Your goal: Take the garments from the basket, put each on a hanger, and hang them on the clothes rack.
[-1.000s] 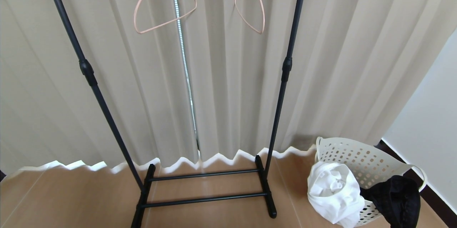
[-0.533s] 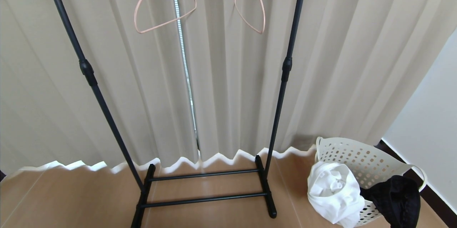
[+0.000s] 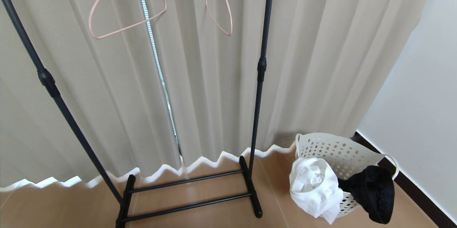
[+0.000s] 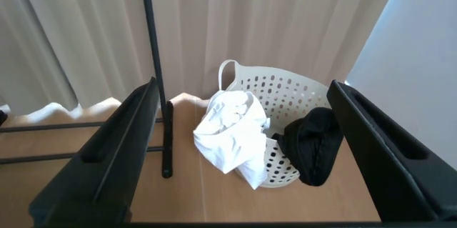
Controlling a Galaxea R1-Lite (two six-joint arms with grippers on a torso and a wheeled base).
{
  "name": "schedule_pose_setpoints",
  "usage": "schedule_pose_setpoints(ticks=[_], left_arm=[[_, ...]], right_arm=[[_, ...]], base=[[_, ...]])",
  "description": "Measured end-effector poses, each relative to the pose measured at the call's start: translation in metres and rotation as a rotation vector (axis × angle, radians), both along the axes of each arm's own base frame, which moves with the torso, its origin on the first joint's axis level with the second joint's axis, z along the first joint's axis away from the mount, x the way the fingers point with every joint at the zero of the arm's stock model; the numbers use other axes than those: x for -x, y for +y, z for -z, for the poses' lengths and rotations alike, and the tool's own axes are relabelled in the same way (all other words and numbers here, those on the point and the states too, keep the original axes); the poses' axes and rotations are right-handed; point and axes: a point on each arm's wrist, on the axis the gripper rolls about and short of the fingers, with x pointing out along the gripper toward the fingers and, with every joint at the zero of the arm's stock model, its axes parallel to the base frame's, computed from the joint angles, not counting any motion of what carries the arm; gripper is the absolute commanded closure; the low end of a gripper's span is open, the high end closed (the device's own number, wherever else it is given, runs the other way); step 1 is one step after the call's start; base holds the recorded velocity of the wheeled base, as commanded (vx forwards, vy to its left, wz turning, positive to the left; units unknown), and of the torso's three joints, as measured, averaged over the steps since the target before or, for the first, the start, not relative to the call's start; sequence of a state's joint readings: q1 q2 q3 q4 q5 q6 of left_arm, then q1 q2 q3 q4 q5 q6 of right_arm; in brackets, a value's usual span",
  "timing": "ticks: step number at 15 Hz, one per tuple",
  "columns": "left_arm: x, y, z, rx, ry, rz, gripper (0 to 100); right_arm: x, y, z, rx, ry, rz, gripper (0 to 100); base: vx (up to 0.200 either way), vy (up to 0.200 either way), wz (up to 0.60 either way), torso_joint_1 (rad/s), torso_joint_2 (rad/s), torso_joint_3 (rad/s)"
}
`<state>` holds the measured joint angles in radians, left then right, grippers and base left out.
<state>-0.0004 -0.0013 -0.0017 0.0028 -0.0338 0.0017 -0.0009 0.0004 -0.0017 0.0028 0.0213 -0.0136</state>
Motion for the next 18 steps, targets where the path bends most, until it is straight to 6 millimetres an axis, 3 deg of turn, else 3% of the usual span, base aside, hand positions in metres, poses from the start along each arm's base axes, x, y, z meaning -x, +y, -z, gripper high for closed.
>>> schedule_pose_setpoints(ticks=[3, 7, 9, 18], left_arm=[[0.0, 0.0, 0.0, 0.0, 0.0, 0.0, 0], [0.0, 0.0, 0.0, 0.0, 0.001, 0.0, 0], [0.0, -0.0001, 0.0, 0.0, 0.0, 0.001, 0], [0.0, 0.0, -0.0002, 0.001, -0.002, 0.0, 0]], right_arm=[[0.0, 0.0, 0.0, 0.0, 0.0, -0.001, 0], [0.0, 0.0, -0.0001, 0.0, -0.001, 0.001, 0], [0.0, 0.0, 0.0003, 0.001, 0.003, 0.0, 0], [0.0, 0.0, 0.0002, 0.0, 0.002, -0.001, 0]], base=[[0.0, -0.133, 0.0, 0.006, 0.0, 0.0], [0.2, 0.0, 0.0, -0.001, 0.0, 0.005], [0.2, 0.0, -0.6, 0.002, 0.01, 0.0], [0.0, 0.0, -0.07, 0.0, 0.0, 0.0]])
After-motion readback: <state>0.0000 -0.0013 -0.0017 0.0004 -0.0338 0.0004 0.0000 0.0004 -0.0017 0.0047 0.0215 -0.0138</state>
